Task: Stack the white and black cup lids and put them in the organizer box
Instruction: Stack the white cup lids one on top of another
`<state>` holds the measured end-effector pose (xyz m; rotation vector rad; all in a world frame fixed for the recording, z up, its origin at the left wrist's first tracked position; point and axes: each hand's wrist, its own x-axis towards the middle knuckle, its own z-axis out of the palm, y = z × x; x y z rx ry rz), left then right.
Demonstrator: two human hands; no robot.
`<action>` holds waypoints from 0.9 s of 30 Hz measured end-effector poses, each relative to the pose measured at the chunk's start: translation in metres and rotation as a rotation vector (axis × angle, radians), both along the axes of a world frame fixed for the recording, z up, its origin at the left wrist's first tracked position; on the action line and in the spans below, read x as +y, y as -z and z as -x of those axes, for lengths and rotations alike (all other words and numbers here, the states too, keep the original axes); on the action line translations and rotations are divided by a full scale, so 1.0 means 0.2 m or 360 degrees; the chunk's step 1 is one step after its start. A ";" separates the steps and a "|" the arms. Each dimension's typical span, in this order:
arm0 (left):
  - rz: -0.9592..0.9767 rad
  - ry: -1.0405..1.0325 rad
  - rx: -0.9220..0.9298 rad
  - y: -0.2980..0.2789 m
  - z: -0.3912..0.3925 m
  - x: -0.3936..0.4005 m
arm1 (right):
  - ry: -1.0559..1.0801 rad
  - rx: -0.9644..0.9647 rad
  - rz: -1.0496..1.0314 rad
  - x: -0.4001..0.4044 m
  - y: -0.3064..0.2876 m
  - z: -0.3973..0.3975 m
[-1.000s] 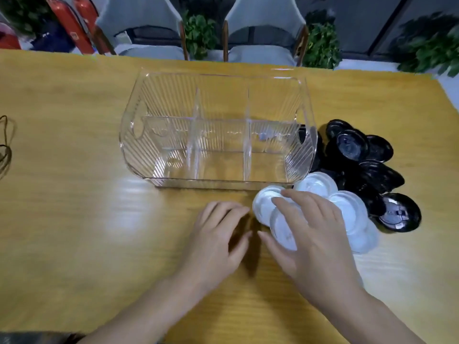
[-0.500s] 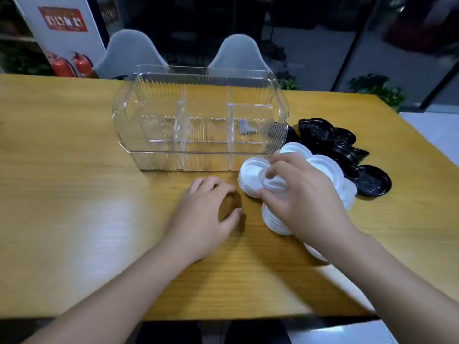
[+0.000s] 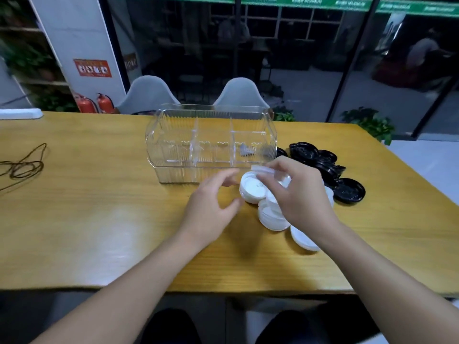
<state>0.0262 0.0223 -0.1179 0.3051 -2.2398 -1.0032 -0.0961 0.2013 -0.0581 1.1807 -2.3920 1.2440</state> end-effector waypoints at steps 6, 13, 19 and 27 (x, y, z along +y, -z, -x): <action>-0.0237 0.0412 0.0097 -0.12 -0.21 0.07 | -0.0415 -0.1143 0.0537 -0.04 -0.02 -0.17; -0.0410 0.0300 0.0009 0.00 -0.33 -0.02 | -0.0502 -0.1474 0.0528 -0.14 0.18 -0.28; -0.0700 0.0220 -0.0137 0.08 -0.34 -0.14 | -0.0485 -0.0233 -0.0130 -0.11 0.38 -0.35; 0.0146 -0.0031 -0.0557 0.13 -0.33 -0.19 | -0.0397 -0.0115 -0.0308 -0.18 0.41 -0.31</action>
